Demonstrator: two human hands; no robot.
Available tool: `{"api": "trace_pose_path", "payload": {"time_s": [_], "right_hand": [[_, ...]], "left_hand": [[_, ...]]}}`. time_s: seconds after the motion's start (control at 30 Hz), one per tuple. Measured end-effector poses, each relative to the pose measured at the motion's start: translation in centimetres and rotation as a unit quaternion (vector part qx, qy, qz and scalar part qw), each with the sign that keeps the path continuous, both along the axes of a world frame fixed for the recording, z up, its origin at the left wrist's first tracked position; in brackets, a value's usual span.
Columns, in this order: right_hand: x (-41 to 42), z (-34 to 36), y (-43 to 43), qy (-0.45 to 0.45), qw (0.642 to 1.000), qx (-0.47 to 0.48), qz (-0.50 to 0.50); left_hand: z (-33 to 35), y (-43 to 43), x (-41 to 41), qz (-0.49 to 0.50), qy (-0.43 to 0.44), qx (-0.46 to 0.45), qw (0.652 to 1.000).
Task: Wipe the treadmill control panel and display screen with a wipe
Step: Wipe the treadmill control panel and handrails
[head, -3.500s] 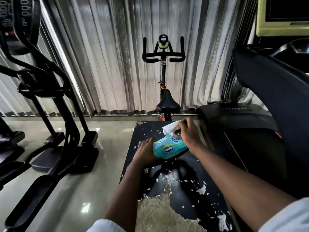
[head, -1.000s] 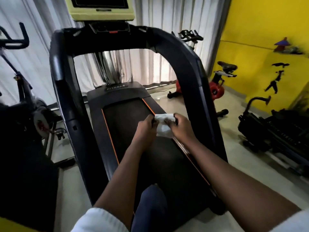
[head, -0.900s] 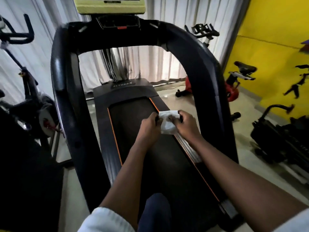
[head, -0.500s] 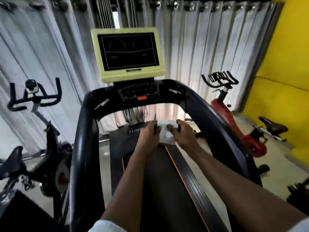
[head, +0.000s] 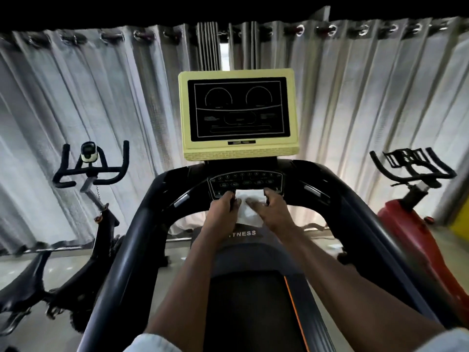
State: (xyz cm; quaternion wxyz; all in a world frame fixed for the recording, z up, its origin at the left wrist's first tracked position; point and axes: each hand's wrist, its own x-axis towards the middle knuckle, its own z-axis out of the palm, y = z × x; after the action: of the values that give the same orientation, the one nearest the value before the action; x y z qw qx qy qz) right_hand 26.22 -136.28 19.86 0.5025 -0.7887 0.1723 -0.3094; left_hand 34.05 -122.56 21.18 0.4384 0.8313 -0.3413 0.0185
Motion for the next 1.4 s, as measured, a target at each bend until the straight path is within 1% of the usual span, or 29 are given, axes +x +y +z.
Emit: {"api": "trace_pose_path", "payload": {"time_s": [0.1,0.23,0.37,0.43,0.53,0.6,0.67,0.73,0.8,0.87,0.93,1.0,1.1,1.17,1.27,1.3,1.4], "right_hand": [[5.0,0.1,-2.3,0.002,1.0,0.016,0.024],[11.2,-0.2,-4.2,0.001,0.998,0.031,0.056],[17.0,-1.1,-5.6,0.017,0.997,-0.012,0.072],[19.8,-1.9,-6.5,0.029,0.998,-0.024,0.053],[23.9,-3.2,-8.1,0.034,0.997,-0.068,-0.019],[26.8,-4.4,-9.3,0.045,0.994,-0.081,-0.053],[29.5,-5.5,-10.1,0.072,0.987,-0.12,-0.08],[31.3,-6.5,-10.5,0.082,0.975,-0.175,-0.114],[32.9,-7.8,-10.2,0.056,0.96,-0.222,-0.163],[33.7,-9.3,-9.6,0.029,0.944,-0.269,-0.187],[34.4,-11.7,-8.6,0.035,0.93,-0.328,-0.162],[34.7,-14.1,-7.1,0.059,0.92,-0.375,-0.096],[34.2,-16.2,-6.6,0.092,0.902,-0.421,-0.011],[34.6,-15.6,-7.4,0.099,0.91,-0.403,-0.018],[34.9,-14.8,-7.4,0.13,0.922,-0.36,-0.066],[34.8,-15.2,-6.7,0.13,0.921,-0.363,-0.055],[33.9,-16.7,-4.6,0.136,0.905,-0.403,0.023]], "left_hand": [[0.0,-2.3,4.5,0.027,-0.001,0.002,1.0],[-1.0,-4.1,10.3,0.056,0.022,0.007,0.998],[-2.8,-5.8,15.8,0.066,0.032,0.02,0.997],[-3.9,-6.5,18.6,0.056,0.032,0.031,0.997],[-5.4,-7.0,23.2,0.063,0.028,0.054,0.996],[-6.3,-7.1,26.6,0.073,0.018,0.076,0.994],[-7.4,-7.3,30.1,0.069,0.015,0.134,0.988],[-8.3,-7.6,32.9,0.038,0.041,0.228,0.972],[-9.1,-8.0,35.3,-0.009,0.064,0.305,0.95],[-9.9,-8.3,36.8,-0.022,0.048,0.332,0.942],[-10.9,-8.5,38.2,-0.005,0.036,0.337,0.941],[-11.8,-8.7,39.0,0.0,0.058,0.348,0.936],[-12.7,-8.8,39.3,0.004,0.081,0.327,0.941],[-12.9,-9.0,39.4,0.007,0.07,0.328,0.942],[-13.0,-9.0,39.2,0.017,0.062,0.319,0.945],[-13.1,-9.0,39.1,0.02,0.059,0.315,0.947],[-13.4,-8.9,39.0,0.023,0.042,0.298,0.953]]}}
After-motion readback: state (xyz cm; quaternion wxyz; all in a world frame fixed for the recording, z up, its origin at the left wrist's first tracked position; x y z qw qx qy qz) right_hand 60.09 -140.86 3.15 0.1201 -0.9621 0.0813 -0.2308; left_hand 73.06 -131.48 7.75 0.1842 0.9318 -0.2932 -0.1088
